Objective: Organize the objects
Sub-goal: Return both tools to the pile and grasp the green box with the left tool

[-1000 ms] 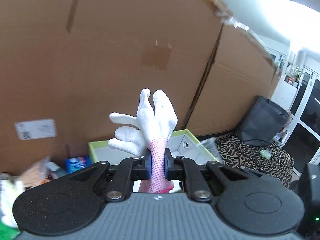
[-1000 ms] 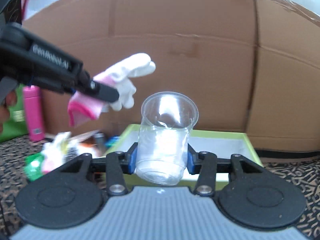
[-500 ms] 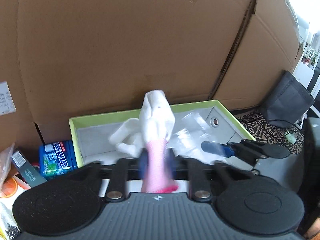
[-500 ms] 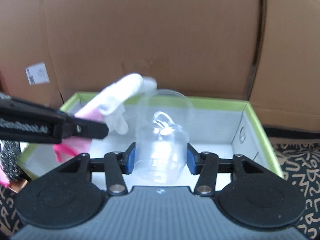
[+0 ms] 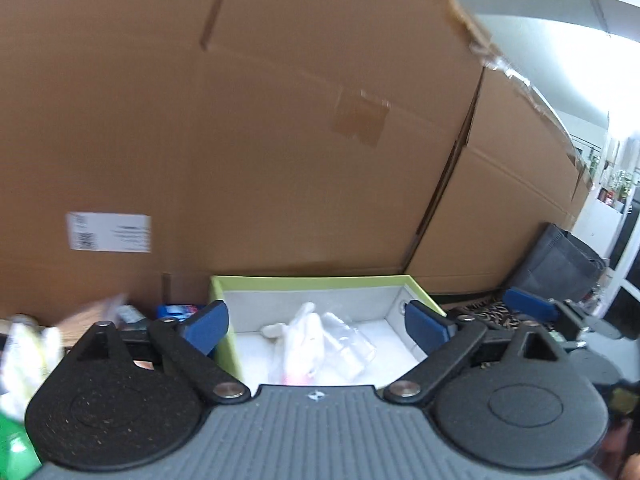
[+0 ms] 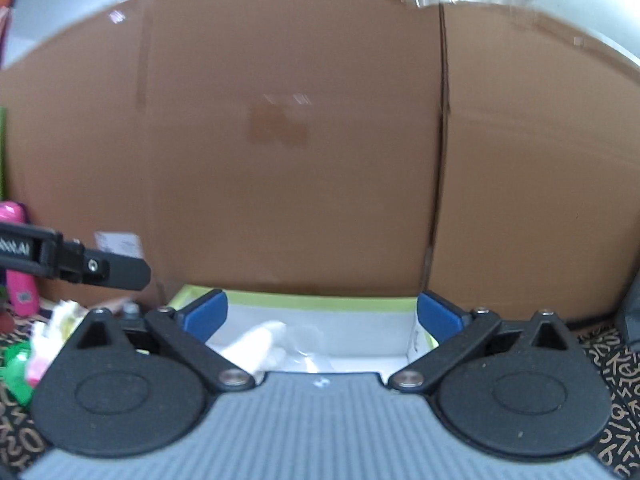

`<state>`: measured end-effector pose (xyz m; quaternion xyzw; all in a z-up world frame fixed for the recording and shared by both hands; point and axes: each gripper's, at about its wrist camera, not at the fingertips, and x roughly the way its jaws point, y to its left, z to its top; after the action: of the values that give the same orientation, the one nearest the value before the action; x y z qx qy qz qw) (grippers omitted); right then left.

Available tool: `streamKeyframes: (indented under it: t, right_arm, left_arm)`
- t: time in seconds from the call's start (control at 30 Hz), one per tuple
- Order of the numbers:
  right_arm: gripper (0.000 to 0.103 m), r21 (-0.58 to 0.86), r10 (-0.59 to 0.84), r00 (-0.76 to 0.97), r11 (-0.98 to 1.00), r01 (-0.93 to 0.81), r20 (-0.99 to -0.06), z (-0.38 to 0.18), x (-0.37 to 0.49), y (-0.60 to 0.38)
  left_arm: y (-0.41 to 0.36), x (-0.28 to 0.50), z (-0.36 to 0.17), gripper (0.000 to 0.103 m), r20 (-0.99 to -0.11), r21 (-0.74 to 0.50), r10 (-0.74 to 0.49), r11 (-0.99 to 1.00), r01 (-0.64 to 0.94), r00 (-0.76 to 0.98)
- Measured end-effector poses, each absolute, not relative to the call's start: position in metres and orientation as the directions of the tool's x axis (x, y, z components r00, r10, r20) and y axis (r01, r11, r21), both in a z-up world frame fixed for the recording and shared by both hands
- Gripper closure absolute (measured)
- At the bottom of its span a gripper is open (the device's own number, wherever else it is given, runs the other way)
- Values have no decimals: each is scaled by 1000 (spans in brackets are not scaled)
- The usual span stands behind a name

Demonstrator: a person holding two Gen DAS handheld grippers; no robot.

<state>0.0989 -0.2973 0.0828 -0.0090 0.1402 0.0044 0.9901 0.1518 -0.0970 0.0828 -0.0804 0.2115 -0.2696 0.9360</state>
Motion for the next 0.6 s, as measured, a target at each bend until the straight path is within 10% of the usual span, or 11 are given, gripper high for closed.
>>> streamKeyframes:
  t: [0.6]
  right_arm:
    - [0,87,286,871,958,-274,-400,7,45,-211]
  left_arm:
    - [25,82,-16,0,-548,-273,-220,959,77,807]
